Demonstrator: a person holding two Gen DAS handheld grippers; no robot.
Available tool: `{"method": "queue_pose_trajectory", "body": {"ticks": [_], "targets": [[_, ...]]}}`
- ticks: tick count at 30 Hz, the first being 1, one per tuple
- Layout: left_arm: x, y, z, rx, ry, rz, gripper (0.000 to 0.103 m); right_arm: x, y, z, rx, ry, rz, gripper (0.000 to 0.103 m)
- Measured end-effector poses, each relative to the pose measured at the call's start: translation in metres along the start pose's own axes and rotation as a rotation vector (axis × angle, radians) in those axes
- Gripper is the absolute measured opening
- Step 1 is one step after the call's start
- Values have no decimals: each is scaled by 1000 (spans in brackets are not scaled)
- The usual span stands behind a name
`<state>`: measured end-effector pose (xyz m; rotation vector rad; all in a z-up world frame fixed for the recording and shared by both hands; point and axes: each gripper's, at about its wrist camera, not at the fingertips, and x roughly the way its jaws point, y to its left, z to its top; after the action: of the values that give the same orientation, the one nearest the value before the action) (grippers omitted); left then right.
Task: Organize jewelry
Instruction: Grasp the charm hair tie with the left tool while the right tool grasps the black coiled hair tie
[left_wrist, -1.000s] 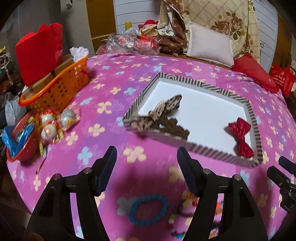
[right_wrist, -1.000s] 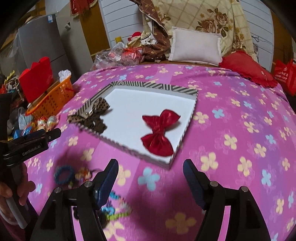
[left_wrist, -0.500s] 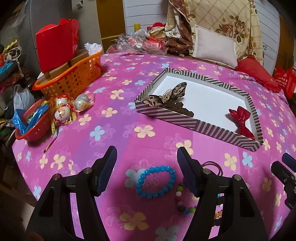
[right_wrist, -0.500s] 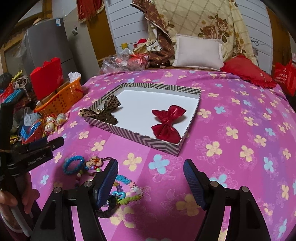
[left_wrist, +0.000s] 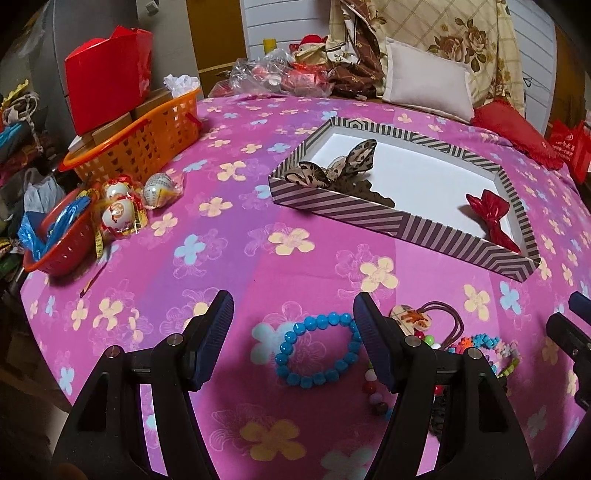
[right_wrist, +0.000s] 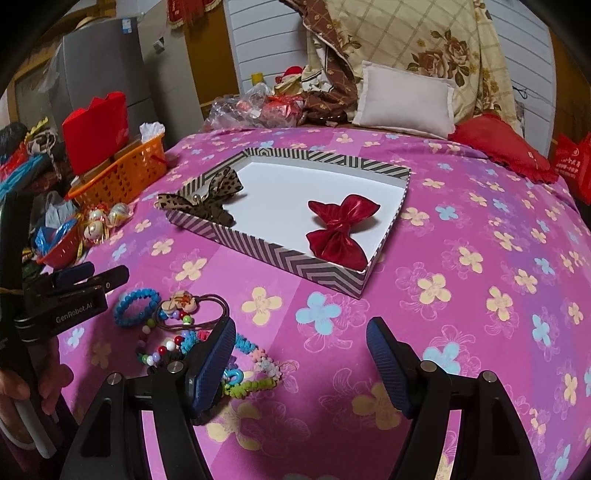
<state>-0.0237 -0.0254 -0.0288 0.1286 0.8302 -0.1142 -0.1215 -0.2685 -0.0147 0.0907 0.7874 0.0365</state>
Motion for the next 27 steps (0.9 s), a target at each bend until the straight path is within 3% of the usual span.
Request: {"method": "queue_pose_trajectory", "body": {"ticks": [20, 27], "targets": [[2, 10, -4, -1, 13, -2, 68, 3, 10, -5, -31, 15, 15, 71], [10, 29, -4, -56, 61, -35, 68, 2, 16, -6, -45, 18, 38, 71]]}}
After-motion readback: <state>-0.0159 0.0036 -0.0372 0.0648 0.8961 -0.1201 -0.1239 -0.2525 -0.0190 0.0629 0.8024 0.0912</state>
